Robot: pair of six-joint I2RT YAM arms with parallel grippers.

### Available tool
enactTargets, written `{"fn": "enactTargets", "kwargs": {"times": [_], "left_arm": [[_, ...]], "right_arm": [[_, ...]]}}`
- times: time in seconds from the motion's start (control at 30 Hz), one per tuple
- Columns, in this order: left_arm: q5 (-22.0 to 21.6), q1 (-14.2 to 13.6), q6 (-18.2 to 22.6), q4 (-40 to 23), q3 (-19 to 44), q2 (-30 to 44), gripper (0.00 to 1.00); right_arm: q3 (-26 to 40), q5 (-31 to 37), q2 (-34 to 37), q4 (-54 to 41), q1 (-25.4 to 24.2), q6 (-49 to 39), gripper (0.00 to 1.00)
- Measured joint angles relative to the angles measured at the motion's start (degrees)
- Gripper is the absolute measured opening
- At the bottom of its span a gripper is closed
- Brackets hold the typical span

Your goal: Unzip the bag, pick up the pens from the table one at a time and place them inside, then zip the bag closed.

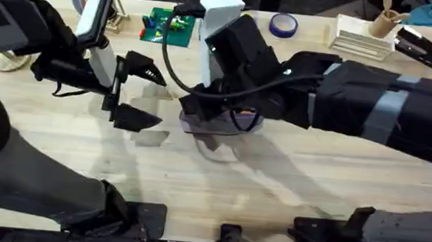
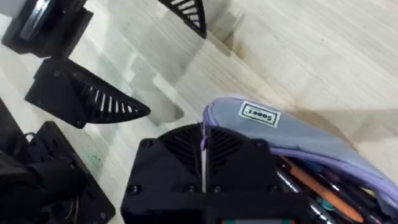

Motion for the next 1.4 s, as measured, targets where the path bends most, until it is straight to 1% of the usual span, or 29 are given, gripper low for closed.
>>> {"fn": "enactTargets", "kwargs": {"times": [0.63, 0.97, 1.4], "left_arm": [[0.0, 0.0, 0.0, 0.0, 0.0, 0.0, 0.993], [0.0, 0.0, 0.0, 0.0, 0.0, 0.0, 0.993], [0.0, 0.0, 0.0, -0.4, 0.0, 0.0, 0.993]], "right_arm": [[0.0, 0.7, 0.0, 0.1, 0.0, 0.0, 0.031], [0.0, 1.3, -4.0, 0.1, 0.0, 0.0, 0.030], [0.0, 1.5, -4.1, 0.1, 0.0, 0.0, 0.030]]}}
